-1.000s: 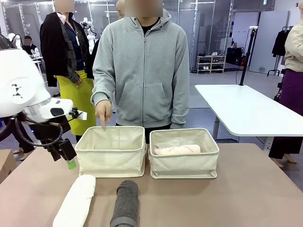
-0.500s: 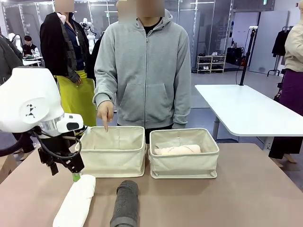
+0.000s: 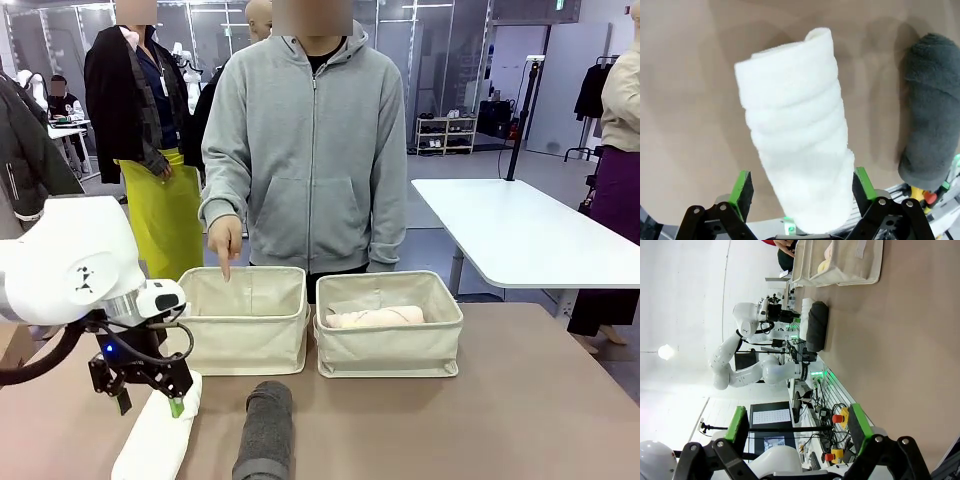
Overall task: Divide the towels into two baskets.
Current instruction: Pick up one hotel-folded towel from the bottom of the table and place it in the Fabric basket indicated by the person.
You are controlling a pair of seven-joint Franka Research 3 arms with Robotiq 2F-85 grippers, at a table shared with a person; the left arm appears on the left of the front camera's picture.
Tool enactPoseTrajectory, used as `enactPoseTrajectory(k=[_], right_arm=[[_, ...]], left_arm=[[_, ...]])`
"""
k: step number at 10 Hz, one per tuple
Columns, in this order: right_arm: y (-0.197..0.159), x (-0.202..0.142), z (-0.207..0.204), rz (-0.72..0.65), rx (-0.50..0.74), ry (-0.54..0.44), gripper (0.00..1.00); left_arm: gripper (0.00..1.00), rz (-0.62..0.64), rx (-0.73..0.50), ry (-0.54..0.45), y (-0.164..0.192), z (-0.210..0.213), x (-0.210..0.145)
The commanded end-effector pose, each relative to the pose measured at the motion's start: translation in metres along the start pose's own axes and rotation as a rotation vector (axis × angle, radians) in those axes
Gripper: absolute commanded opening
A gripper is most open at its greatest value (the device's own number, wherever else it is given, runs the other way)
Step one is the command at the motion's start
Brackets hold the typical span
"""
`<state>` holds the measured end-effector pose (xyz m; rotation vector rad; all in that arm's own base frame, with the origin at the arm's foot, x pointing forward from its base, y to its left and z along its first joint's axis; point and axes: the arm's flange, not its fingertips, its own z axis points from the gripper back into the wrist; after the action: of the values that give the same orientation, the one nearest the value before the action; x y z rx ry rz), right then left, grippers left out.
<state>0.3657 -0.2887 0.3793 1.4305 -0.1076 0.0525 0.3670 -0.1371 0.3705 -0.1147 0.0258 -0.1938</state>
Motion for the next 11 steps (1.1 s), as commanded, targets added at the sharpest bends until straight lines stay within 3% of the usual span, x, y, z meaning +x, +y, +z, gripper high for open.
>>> enactPoseTrajectory(k=[1, 7, 8, 9, 10, 11], right_arm=[[0.004, -0.003, -0.002, -0.005, -0.008, 0.006, 1.0], [0.004, -0.003, -0.002, -0.005, -0.008, 0.006, 1.0], [0.004, -0.003, -0.002, -0.005, -0.008, 0.006, 1.0], [0.004, -0.003, -0.002, -0.005, -0.008, 0.006, 1.0], [0.004, -0.003, -0.002, -0.005, -0.008, 0.006, 1.0], [0.004, -0.003, -0.002, -0.005, -0.008, 0.006, 1.0]], left_arm=[[1.0, 0.036, -0.024, -0.015, -0.004, -0.013, 0.002], [1.0, 0.13, -0.007, -0.074, -0.004, -0.05, 0.002], [0.95, 0.133, 0.007, -0.071, -0.003, -0.053, 0.001], [0.8, 0.127, 0.023, -0.085, -0.001, -0.055, 0.002], [0.75, 0.134, 0.029, -0.09, -0.001, -0.055, 0.001], [0.61, 0.131, 0.029, -0.089, 0.0, -0.057, 0.001]])
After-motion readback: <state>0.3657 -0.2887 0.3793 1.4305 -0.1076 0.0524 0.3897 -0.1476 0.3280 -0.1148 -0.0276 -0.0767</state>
